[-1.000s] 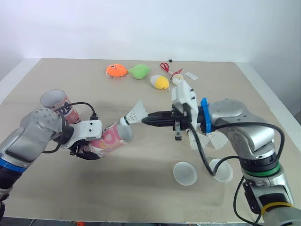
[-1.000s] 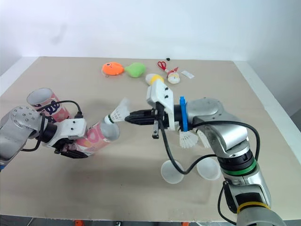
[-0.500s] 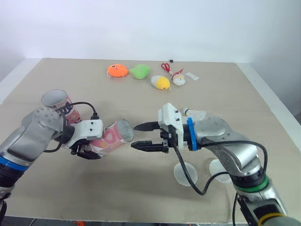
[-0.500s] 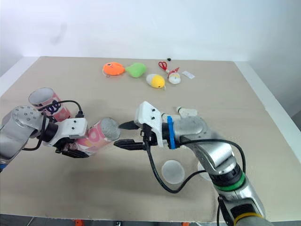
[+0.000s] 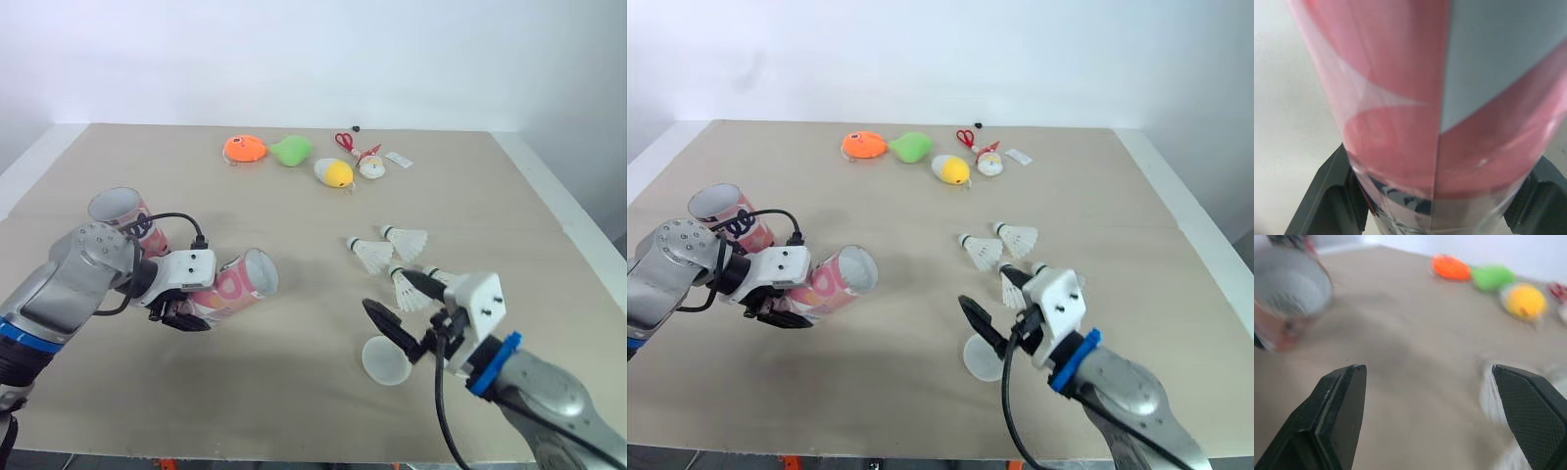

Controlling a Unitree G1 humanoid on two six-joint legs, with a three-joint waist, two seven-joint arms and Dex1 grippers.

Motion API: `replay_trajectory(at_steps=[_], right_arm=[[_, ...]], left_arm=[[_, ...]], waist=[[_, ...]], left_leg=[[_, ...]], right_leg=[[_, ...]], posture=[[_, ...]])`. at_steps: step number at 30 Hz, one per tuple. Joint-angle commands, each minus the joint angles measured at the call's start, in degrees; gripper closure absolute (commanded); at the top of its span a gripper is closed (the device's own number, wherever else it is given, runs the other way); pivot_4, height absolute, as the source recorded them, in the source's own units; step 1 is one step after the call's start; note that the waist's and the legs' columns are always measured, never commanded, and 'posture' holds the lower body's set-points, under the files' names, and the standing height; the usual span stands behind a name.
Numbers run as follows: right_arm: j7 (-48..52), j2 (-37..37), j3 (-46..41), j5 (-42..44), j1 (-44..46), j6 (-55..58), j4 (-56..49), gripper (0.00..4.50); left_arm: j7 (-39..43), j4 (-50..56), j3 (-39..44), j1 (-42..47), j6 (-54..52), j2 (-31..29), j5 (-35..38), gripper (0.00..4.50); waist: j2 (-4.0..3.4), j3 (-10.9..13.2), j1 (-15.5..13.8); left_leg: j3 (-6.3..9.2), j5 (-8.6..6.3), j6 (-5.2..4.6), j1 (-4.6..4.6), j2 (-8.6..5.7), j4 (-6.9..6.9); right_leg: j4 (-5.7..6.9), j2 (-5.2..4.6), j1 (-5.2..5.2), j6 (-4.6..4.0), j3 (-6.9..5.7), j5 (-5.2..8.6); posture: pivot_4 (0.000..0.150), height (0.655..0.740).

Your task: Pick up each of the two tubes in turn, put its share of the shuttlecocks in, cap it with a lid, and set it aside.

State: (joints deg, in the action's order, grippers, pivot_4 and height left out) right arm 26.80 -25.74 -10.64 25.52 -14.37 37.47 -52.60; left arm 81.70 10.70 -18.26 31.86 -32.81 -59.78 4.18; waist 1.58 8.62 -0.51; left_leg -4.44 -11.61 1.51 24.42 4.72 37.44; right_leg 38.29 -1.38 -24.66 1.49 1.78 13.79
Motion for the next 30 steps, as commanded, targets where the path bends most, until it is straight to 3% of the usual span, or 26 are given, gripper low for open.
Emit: replay_trajectory(at_steps=[1, 4, 12, 27, 30], right_arm=[[-1.9, 1.3, 0.4, -2.2, -4.6, -3.9, -2.4, 0.11], [-4.1, 2.6, 2.9, -4.7, -6.8, -5.2, 0.0, 0.11], [-9.6, 6.8, 6.1, -9.8, -0.4, -6.9, 12.3, 0.11], [-13.6, 14.0, 6.2, -8.8, 9.8, -7.4, 23.1, 0.11], [-14.6, 15.2, 4.7, -7.8, 10.4, -7.4, 23.8, 0.99]], left_arm=[[1.0, -1.4, -1.8, 0.4, 1.4, 0.4, -1.1, 1.59], [1.3, -2.3, -2.2, 1.3, 2.0, 1.0, -1.5, 1.59], [1.2, -3.0, -1.9, 1.8, 2.5, 1.6, -2.2, 1.59], [0.7, -0.8, -0.1, 0.1, 1.5, 1.1, -1.3, 1.59], [0.6, -0.3, 0.2, -0.2, 1.1, 1.2, -1.1, 1.59]], waist=[[0.01, 0.0, 0.0], [0.01, 0.0, 0.1], [0.00, 0.0, 0.1], [-0.03, 0.0, 0.1], [-0.04, 0.0, 0.1]], left_leg=[[0.00, 0.00, 0.00, -0.11, 0.01, 0.00], [0.01, 0.00, 0.00, -0.23, 0.00, 0.00], [0.04, 0.01, -0.02, -0.22, -0.02, -0.03], [0.05, 0.01, -0.02, -0.17, -0.04, -0.11], [0.05, 0.01, -0.02, -0.16, -0.04, -0.11]], right_leg=[[-0.01, 0.00, 0.12, -0.01, 0.00, 0.01], [-0.03, -0.03, 0.24, -0.01, 0.01, 0.01], [-0.11, -0.04, 0.27, -0.05, 0.03, 0.02], [-0.12, -0.01, 0.26, -0.03, 0.05, 0.08], [-0.12, -0.01, 0.26, -0.03, 0.06, 0.08]], posture=[[0.150, 0.7400], [0.150, 0.7400], [0.150, 0.7400], [0.150, 0.7400], [0.150, 0.7400]])
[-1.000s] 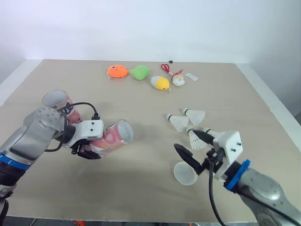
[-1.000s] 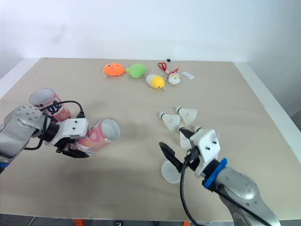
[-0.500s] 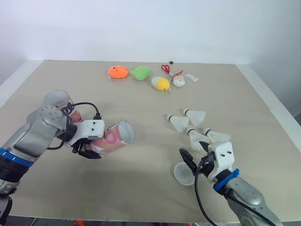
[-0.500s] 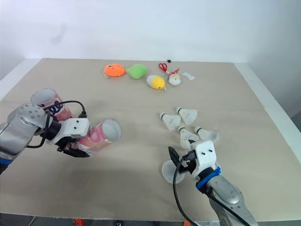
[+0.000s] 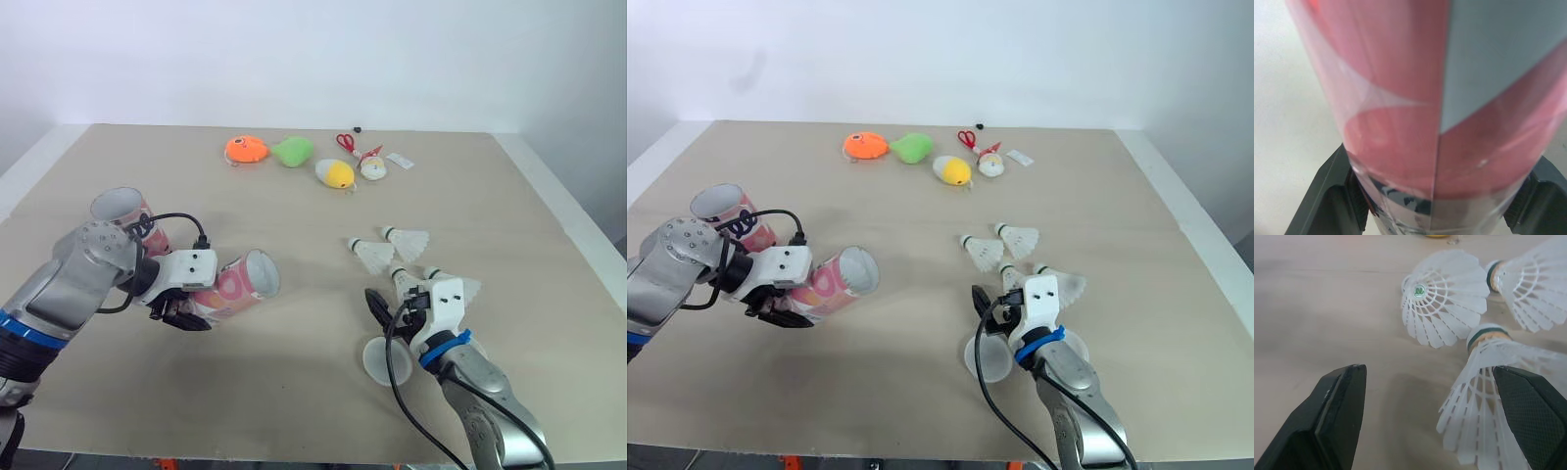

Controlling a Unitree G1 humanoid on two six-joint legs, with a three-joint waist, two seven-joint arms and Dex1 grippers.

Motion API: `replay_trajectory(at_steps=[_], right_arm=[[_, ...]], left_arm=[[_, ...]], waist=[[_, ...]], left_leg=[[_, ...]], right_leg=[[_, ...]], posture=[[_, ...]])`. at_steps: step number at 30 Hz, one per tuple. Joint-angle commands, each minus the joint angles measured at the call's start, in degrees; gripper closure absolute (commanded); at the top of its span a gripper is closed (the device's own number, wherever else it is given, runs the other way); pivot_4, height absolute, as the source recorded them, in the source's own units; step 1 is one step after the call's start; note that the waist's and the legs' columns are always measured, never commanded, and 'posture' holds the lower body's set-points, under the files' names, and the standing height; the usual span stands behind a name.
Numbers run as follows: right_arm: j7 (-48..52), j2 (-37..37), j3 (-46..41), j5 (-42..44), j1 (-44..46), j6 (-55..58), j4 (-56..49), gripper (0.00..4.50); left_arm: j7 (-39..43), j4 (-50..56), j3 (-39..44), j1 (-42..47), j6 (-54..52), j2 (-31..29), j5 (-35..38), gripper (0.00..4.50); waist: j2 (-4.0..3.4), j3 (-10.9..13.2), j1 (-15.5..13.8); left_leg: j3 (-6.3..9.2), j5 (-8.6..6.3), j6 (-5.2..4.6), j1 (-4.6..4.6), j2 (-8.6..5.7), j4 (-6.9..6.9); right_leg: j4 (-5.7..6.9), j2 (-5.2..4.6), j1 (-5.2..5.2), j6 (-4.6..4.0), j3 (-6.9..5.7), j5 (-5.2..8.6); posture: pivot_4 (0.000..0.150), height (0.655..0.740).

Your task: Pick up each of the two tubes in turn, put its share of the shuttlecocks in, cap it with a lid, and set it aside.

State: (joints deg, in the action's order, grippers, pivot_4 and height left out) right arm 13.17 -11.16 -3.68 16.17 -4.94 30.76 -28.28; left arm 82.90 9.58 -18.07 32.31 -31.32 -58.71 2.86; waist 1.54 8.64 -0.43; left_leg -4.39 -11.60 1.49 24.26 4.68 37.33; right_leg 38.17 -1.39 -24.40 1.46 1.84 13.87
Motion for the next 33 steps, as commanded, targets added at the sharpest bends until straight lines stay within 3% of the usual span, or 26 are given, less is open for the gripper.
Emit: replay_trajectory(at_steps=[1, 2, 5, 7, 17, 24, 27, 31, 33], right_arm=[[-1.1, 1.0, -2.7, 1.8, 1.0, -0.6, -0.3, 1.48], [-1.1, 1.1, -2.9, 1.9, 0.9, -0.6, -0.1, 2.15], [-1.2, 1.3, -3.1, 2.2, 0.8, -0.7, 0.2, 3.37], [-1.3, 1.4, -3.2, 2.3, 0.8, -0.7, 0.2, 4.45], [-1.2, 1.3, -3.6, 3.0, -0.1, -1.3, -1.5, 4.45], [5.8, -5.5, -3.7, 5.7, -3.1, -2.0, -11.9, 4.45], [11.5, -10.5, -2.5, 9.7, -0.1, -1.4, -17.1, 4.45], [17.2, -16.1, 1.0, 18.1, 13.5, 5.9, -17.6, 4.45], [21.6, -19.9, 4.1, 17.2, 18.6, 5.9, -16.0, 4.45]], left_arm=[[-0.6, 1.0, 0.1, -0.7, -0.5, 0.2, 0.3, 1.59], [-0.6, 1.0, 0.1, -0.8, -0.5, 0.2, 0.3, 1.59], [-0.7, 0.9, 0.1, -0.7, -0.6, 0.3, 0.3, 1.59], [-0.7, 0.8, 0.0, -0.6, -0.5, 0.4, 0.3, 1.59], [-0.9, 0.5, -0.1, -0.4, -0.5, 0.9, 0.3, 1.59], [-1.0, 0.1, -0.1, -0.2, -0.5, 0.9, 0.1, 1.59], [-1.0, -0.2, -0.2, 0.0, -0.5, 1.0, 0.0, 1.59], [-0.9, -0.6, -0.6, 0.7, -0.5, 1.7, -0.2, 1.59], [-0.9, -0.9, -0.8, 0.9, -0.5, 2.0, -0.3, 1.59]], waist=[[0.00, 0.0, 0.0], [0.00, 0.0, 0.0], [0.00, 0.0, 0.0], [0.00, 0.0, 0.0], [0.00, 0.0, 0.0], [-0.05, 0.0, -0.1], [-0.07, 0.0, 0.0], [-0.06, 0.1, 0.1], [-0.02, 0.1, -0.2]], left_leg=[[0.00, 0.00, 0.00, 0.00, 0.00, 0.00], [0.00, 0.00, 0.00, 0.00, 0.00, 0.00], [0.00, 0.00, 0.00, 0.00, -0.01, -0.01], [0.00, 0.00, 0.00, 0.00, -0.01, -0.01], [0.00, 0.00, 0.00, 0.00, -0.02, -0.01], [0.00, 0.00, 0.00, 0.01, -0.06, -0.01], [0.00, 0.00, 0.00, 0.00, -0.06, 0.00], [-0.01, 0.08, -0.12, -0.05, -0.07, 0.04], [0.05, 0.10, -0.17, -0.04, -0.07, 0.03]], right_leg=[[0.00, 0.00, 0.00, 0.00, 0.00, 0.00], [0.00, 0.00, 0.01, 0.00, 0.00, 0.00], [0.00, -0.01, 0.00, 0.01, 0.00, 0.01], [0.00, 0.00, 0.00, 0.01, 0.01, 0.01], [0.00, -0.01, 0.01, 0.01, 0.01, 0.01], [0.00, -0.02, 0.01, 0.04, 0.06, 0.02], [0.00, -0.01, 0.02, 0.04, 0.09, 0.02], [0.00, 0.03, 0.03, 0.03, 0.14, -0.09], [0.00, 0.07, 0.04, 0.00, 0.13, -0.11]], posture=[[0.150, 0.7400], [0.150, 0.7400], [0.150, 0.7400], [0.150, 0.7400], [0.150, 0.7400], [0.150, 0.7400], [0.150, 0.7400], [0.150, 0.7400], [0.150, 0.7400]])
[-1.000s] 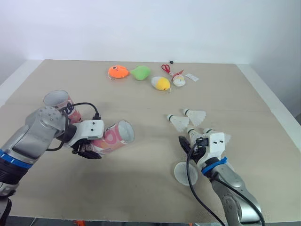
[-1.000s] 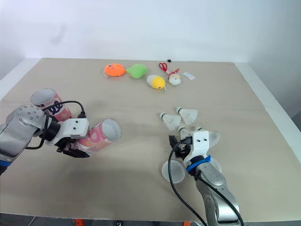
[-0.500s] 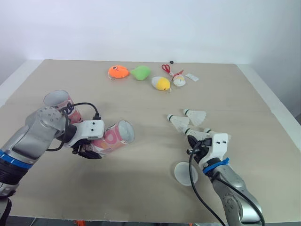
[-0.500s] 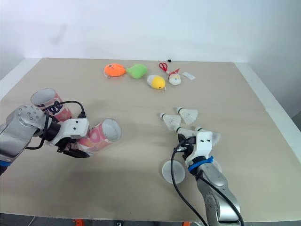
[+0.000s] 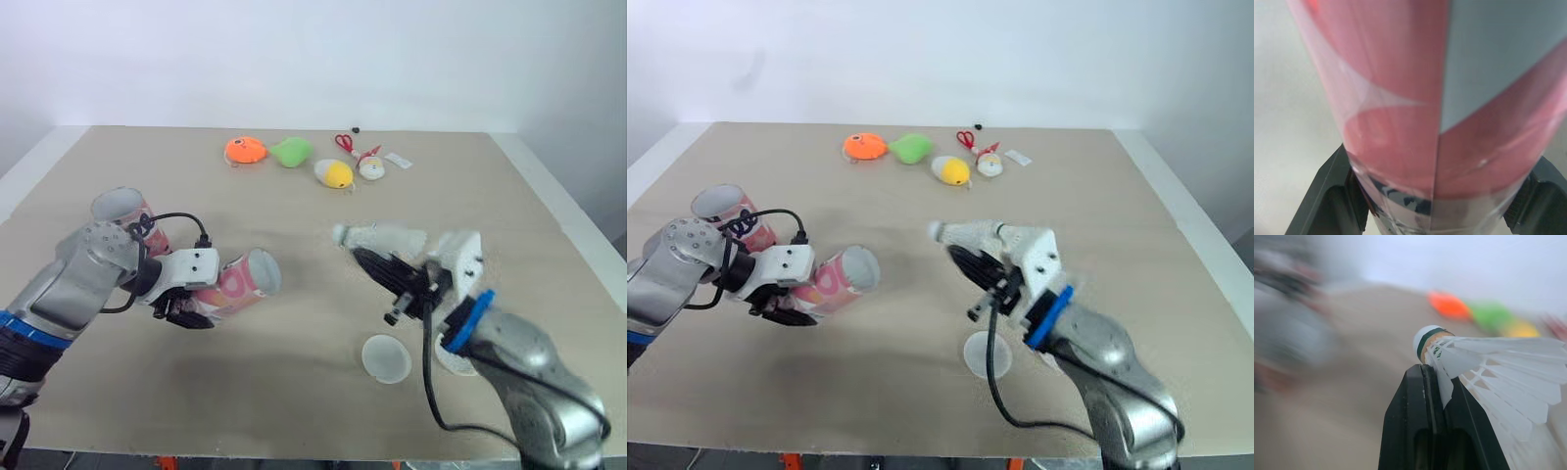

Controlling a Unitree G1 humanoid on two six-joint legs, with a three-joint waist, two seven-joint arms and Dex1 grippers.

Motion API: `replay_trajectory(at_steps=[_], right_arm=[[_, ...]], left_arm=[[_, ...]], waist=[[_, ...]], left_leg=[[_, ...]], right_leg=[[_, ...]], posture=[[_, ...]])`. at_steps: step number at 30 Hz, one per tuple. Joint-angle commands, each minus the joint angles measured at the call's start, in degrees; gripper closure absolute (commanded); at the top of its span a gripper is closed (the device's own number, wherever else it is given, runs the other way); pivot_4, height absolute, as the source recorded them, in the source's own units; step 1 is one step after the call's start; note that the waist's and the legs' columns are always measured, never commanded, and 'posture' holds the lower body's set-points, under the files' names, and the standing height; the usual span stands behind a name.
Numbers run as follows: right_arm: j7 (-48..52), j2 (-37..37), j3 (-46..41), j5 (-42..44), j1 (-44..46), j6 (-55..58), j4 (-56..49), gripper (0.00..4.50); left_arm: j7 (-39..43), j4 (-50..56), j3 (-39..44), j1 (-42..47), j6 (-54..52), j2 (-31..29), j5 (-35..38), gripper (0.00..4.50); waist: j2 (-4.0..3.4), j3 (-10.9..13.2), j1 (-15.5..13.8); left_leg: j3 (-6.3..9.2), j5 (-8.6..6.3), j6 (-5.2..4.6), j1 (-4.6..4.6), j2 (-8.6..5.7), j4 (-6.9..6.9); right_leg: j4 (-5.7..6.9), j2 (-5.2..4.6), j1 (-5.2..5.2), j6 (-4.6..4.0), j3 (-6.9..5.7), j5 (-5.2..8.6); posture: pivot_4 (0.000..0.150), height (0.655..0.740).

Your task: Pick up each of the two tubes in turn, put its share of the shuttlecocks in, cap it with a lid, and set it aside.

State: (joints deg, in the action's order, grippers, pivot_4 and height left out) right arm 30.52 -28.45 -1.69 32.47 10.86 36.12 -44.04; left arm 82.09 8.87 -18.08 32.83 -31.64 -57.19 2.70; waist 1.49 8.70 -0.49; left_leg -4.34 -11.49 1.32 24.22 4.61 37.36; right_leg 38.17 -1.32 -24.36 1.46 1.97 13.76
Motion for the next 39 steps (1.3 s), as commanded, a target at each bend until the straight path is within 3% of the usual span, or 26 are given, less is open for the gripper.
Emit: replay_trajectory(at_steps=[1, 6, 14, 17, 20, 21, 22, 23, 26, 32, 39], right_arm=[[6.5, -3.9, 3.9, 0.6, 5.1, 0.3, 0.8, 4.45], [13.9, -6.4, 14.6, -4.6, 13.0, -2.6, 7.4, 4.45], [19.5, -2.1, 23.9, -10.9, 20.8, -7.3, 16.4, 4.45], [21.7, -1.7, 23.8, -9.1, 22.8, -5.0, 16.6, 3.52], [22.3, -1.0, 21.9, -7.8, 25.2, -3.8, 17.2, 2.03], [23.2, -1.5, 20.8, -6.8, 26.5, -3.0, 17.6, 1.80], [24.4, -2.2, 19.6, -6.1, 27.8, -2.1, 18.2, 1.20], [25.9, -3.1, 18.4, -5.5, 30.0, -1.4, 19.7, 1.20], [29.8, -5.1, 17.8, -5.8, 36.7, -0.8, 25.0, 1.80], [34.2, -3.5, 25.0, -12.5, 43.1, -4.2, 32.7, 4.47], [35.5, 5.6, 36.4, -21.6, 44.8, -9.3, 39.2, 4.47]], left_arm=[[-0.2, -0.2, -0.8, 0.4, 0.0, 0.5, -0.3, 1.59], [-0.5, 0.8, -0.7, -0.1, -0.6, 0.6, -0.2, 1.59], [-0.8, 3.5, 0.0, -1.8, -2.4, -0.4, 0.5, 1.59], [-1.0, 4.2, 0.2, -2.6, -2.7, -0.6, 0.7, 1.59], [-1.3, 5.0, 0.4, -3.1, -3.1, -0.7, 0.8, 1.59], [-1.4, 5.4, 0.4, -3.3, -3.4, -0.7, 0.9, 1.59], [-1.5, 5.6, 0.4, -3.5, -3.6, -0.7, 0.9, 1.59], [-1.6, 5.8, 0.5, -3.7, -3.8, -0.7, 1.0, 1.59], [-1.9, 6.1, 0.6, -3.9, -4.0, -0.6, 1.0, 1.59], [-2.3, 6.8, 0.6, -4.4, -4.4, -0.3, 1.0, 1.59], [-3.0, 8.4, 1.2, -5.3, -5.6, -0.3, 1.4, 1.59]], waist=[[0.03, 0.0, -0.2], [0.03, 0.0, -0.1], [0.04, 0.0, -0.1], [0.04, 0.0, 0.0], [0.03, 0.0, 0.0], [0.04, 0.0, 0.0], [0.00, 0.0, 0.0], [0.01, 0.0, 0.0], [-0.01, 0.0, 0.0], [-0.02, 0.0, 0.0], [-0.03, 0.0, -0.1]], left_leg=[[0.03, 0.00, 0.00, 0.01, -0.03, -0.03], [-0.05, -0.09, -0.08, 0.14, -0.13, -0.06], [-0.07, -0.12, -0.15, 0.14, -0.13, -0.02], [-0.11, -0.13, -0.15, 0.14, -0.13, -0.02], [-0.17, -0.17, -0.20, 0.12, -0.12, -0.03], [-0.17, -0.17, -0.20, 0.12, -0.12, -0.04], [-0.17, -0.17, -0.21, 0.12, -0.12, -0.05], [-0.21, -0.20, -0.23, 0.12, -0.12, -0.05], [-0.23, -0.19, -0.23, 0.12, -0.12, -0.01], [-0.27, -0.19, -0.23, 0.09, -0.10, -0.04], [-0.30, -0.21, -0.26, 0.13, -0.11, -0.06]], right_leg=[[-0.02, 0.00, -0.01, 0.00, 0.00, 0.04], [-0.05, -0.03, -0.04, 0.10, 0.18, 0.16], [-0.05, 0.00, -0.04, 0.13, 0.21, 0.16], [-0.04, -0.01, -0.05, 0.15, 0.25, 0.17], [-0.04, 0.01, -0.07, 0.15, 0.31, 0.18], [-0.04, 0.02, -0.08, 0.14, 0.31, 0.18], [-0.04, 0.03, -0.07, 0.16, 0.31, 0.21], [-0.04, 0.02, -0.10, 0.17, 0.35, 0.22], [-0.03, 0.02, -0.10, 0.16, 0.36, 0.16], [-0.02, 0.04, -0.15, 0.10, 0.37, 0.17], [0.00, 0.04, -0.20, 0.12, 0.44, 0.19]], posture=[[0.150, 0.7400], [0.150, 0.7400], [0.150, 0.7400], [0.150, 0.7400], [0.150, 0.7400], [0.150, 0.7400], [0.150, 0.7400], [0.150, 0.7400], [0.150, 0.7400], [0.150, 0.7400], [0.150, 0.7400]])
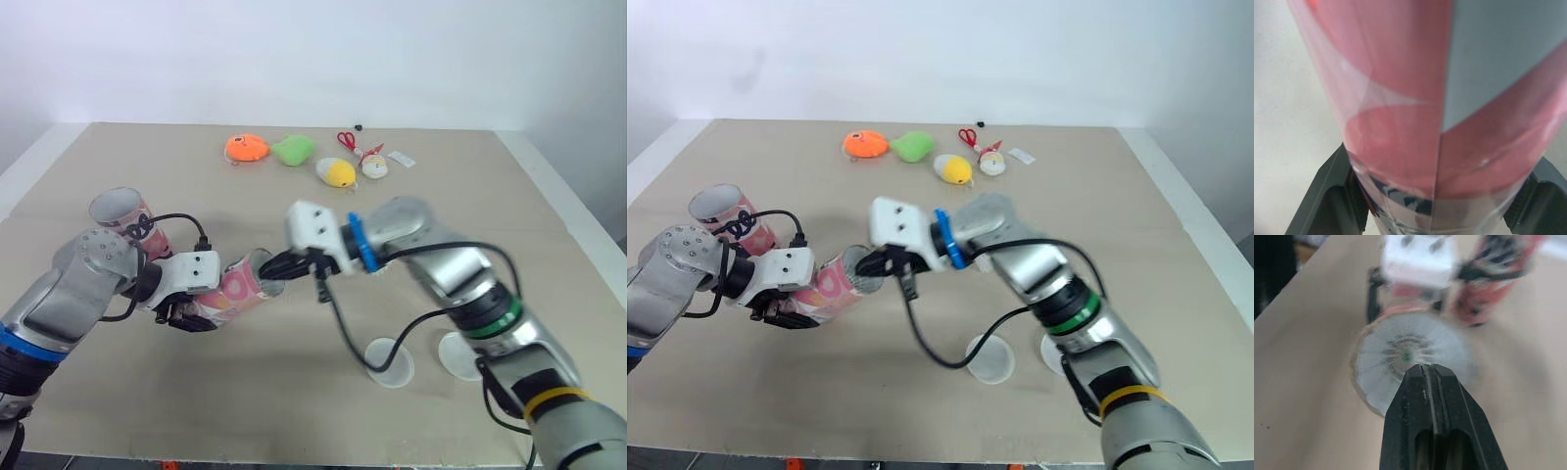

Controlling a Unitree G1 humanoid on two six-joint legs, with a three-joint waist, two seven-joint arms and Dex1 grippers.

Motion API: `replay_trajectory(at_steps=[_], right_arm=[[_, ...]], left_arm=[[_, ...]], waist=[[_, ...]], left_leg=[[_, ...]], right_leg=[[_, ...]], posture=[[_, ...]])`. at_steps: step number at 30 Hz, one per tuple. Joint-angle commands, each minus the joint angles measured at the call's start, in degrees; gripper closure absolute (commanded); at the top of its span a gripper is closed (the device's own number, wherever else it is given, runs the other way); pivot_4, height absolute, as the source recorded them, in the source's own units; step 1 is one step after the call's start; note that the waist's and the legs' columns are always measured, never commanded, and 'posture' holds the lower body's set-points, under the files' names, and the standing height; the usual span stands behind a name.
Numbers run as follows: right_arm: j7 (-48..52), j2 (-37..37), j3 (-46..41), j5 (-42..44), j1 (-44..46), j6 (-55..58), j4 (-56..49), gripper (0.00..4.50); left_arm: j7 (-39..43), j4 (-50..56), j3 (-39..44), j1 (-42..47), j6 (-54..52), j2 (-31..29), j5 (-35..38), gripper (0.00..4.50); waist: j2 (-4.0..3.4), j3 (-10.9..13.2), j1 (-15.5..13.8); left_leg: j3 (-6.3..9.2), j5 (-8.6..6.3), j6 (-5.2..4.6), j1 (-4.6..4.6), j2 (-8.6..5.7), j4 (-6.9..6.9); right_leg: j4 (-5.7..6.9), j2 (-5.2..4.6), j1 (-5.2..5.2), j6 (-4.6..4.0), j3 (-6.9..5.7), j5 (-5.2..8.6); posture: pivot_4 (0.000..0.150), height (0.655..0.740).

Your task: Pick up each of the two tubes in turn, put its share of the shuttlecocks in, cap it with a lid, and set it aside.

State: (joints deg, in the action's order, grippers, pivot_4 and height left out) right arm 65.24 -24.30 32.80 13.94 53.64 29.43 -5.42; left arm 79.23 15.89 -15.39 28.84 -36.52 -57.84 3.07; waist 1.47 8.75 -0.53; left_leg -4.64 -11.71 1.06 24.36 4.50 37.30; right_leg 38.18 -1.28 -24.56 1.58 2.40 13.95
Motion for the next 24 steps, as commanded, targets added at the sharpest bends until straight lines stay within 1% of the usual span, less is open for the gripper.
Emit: replay_trajectory(at_steps=[1, 8, 12, 18, 24], right_arm=[[1.0, 2.4, 3.2, -4.5, 2.3, -3.6, 1.2, 4.47], [0.8, 9.3, 6.5, -11.0, 4.8, -8.9, 7.9, 4.47], [2.4, 10.7, 2.9, -9.5, 5.6, -8.8, 7.9, 4.47], [6.1, 5.2, -5.5, -3.4, 5.0, -2.3, 0.5, 4.47], [7.7, -2.2, -11.3, 1.7, 2.2, 3.9, -6.8, 4.47]], left_arm=[[-0.2, 1.6, -1.4, -1.4, -0.9, 0.3, 1.1, 1.59], [-0.3, 1.6, -1.8, -1.1, -1.1, 0.7, 0.8, 1.59], [-0.2, 1.4, -2.0, -0.9, -1.1, 1.0, 0.6, 1.59], [-0.5, 1.9, -1.7, -1.4, -1.2, 1.2, 0.6, 1.59], [-1.0, 1.7, -1.1, -1.5, -0.1, 1.7, 0.8, 1.59]], waist=[[0.00, 0.0, 0.0], [0.01, 0.0, 0.1], [0.01, 0.0, 0.2], [0.01, 0.0, -0.1], [0.01, 0.0, -0.1]], left_leg=[[0.00, 0.00, 0.00, 0.02, -0.01, 0.01], [-0.06, 0.00, 0.01, 0.01, 0.01, 0.05], [-0.05, 0.00, 0.01, -0.11, 0.15, 0.03], [-0.05, 0.01, 0.02, -0.04, 0.11, 0.05], [-0.06, -0.02, 0.04, 0.00, -0.06, 0.05]], right_leg=[[0.00, -0.01, -0.01, 0.01, 0.00, -0.01], [0.01, 0.01, -0.03, 0.04, 0.06, -0.03], [0.05, 0.19, 0.02, -0.09, 0.06, -0.06], [0.08, 0.12, 0.00, -0.09, 0.07, -0.07], [0.05, -0.06, 0.04, -0.07, 0.09, -0.06]], posture=[[0.150, 0.7400], [0.150, 0.7400], [0.150, 0.7400], [0.150, 0.7400], [0.150, 0.7400]])
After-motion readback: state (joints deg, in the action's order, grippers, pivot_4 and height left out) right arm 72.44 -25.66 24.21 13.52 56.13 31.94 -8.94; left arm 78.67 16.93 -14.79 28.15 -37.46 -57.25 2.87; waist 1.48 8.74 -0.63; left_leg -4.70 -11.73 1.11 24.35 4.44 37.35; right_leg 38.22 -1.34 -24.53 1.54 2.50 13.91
